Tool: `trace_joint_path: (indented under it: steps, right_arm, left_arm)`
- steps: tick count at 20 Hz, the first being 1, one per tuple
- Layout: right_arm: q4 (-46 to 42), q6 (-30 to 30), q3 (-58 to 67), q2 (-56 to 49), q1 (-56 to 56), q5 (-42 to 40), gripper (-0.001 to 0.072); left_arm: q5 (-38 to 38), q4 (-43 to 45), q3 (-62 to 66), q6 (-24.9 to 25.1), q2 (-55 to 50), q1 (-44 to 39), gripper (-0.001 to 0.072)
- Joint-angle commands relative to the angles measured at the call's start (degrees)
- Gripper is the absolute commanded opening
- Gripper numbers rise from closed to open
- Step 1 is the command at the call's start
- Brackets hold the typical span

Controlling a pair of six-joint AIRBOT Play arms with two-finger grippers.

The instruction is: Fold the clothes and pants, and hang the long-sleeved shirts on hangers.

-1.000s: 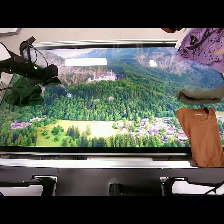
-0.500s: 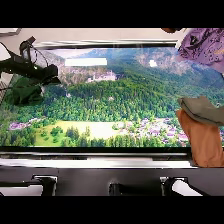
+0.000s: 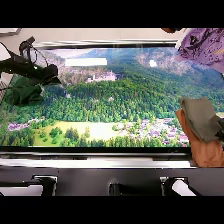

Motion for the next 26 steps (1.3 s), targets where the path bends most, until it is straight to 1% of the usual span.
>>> trace_joint_path:
  steps: [1, 8, 14, 21, 22, 24, 25, 26]
  right_arm:
    - [-4.9, -0.1, -4.4, 0.5, -0.1, 0.8, 0.0027]
    - [-11.6, 0.3, -7.3, 0.6, -0.1, 4.2, 0.0027]
    - [-14.4, 0.8, -7.6, 0.6, -0.1, 7.1, 0.0028]
    - [-16.8, 0.9, -10.3, 0.6, -0.1, 7.1, 0.0035]
    - [-17.3, 0.9, -10.4, 0.6, -0.1, 6.6, 0.0097]
    - [-19.4, 0.9, -10.3, 0.6, -0.1, 6.5, 0.0266]
    - [-20.5, 0.9, -10.1, 0.6, -0.1, 6.5, 0.0294]
    - [-21.0, 1.0, -9.3, 0.6, -0.1, 6.4, 0.0295]
  left_arm:
    - [0.0, 0.0, 0.0, -0.1, 0.0, 0.0, 0.0016]
    - [0.0, 0.0, 0.0, -0.1, 0.0, 0.0, 0.0017]
    - [0.0, 0.0, 0.0, -0.1, 0.0, 0.0, 0.0017]
    - [0.0, 0.0, 0.0, 0.0, 0.0, 0.0, 0.0016]
    - [0.0, 0.0, 0.0, 0.0, 0.0, 0.0, 0.0017]
    - [0.0, 0.0, 0.0, 0.0, 0.0, 0.0, 0.0016]
    - [0.0, 0.0, 0.0, 0.0, 0.0, 0.0, 0.0017]
    - [0.0, 0.0, 0.0, 0.0, 0.0, 0.0, 0.0017]
